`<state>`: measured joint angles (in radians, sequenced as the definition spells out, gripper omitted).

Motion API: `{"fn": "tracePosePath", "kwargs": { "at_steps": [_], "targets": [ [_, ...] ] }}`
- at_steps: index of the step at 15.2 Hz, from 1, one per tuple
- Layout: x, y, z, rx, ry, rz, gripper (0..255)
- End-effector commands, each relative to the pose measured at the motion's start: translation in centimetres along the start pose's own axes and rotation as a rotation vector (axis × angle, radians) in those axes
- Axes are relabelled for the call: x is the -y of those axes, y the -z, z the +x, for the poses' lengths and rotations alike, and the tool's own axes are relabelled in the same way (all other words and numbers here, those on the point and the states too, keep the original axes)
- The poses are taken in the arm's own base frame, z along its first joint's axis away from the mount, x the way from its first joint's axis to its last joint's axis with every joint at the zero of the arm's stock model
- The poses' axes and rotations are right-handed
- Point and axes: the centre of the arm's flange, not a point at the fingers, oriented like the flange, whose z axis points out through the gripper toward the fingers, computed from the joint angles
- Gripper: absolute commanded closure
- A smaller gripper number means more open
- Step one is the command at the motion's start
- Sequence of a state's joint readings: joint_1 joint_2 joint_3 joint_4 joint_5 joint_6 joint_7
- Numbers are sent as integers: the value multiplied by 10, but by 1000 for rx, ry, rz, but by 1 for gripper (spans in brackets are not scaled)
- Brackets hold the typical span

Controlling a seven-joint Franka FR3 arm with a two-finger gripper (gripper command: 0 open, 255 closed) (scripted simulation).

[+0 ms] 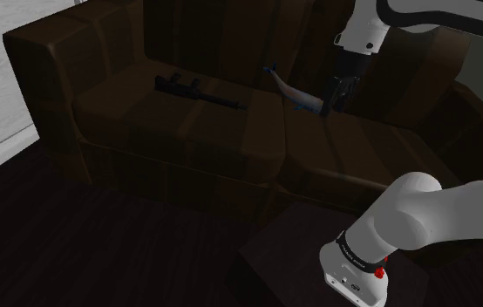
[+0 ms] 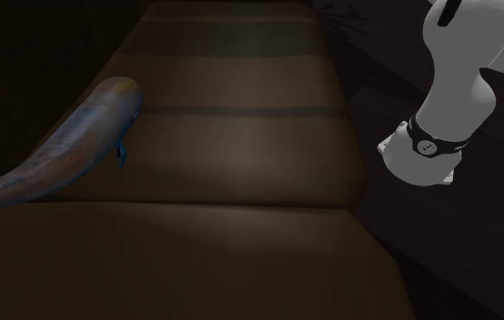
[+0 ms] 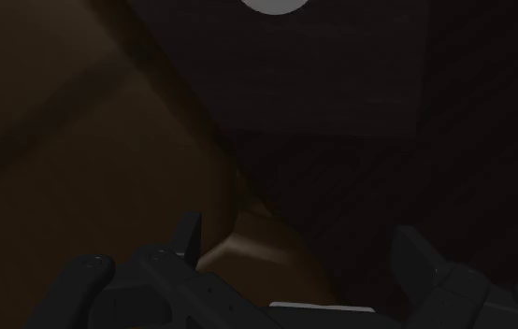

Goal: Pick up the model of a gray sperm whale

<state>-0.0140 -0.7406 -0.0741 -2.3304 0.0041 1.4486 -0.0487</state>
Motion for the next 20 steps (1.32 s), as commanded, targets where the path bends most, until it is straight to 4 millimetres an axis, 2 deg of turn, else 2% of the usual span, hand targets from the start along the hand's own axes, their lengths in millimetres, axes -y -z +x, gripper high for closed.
{"fn": "tracePosePath", "kwargs": {
  "at_steps": [1,10,20],
  "targets": [
    [0,0,0,0,0,0,0],
    [-88,-29,53,-75,116,-53,0],
    [-179,-50,125,-157,244,-112,0]
  ]
}}
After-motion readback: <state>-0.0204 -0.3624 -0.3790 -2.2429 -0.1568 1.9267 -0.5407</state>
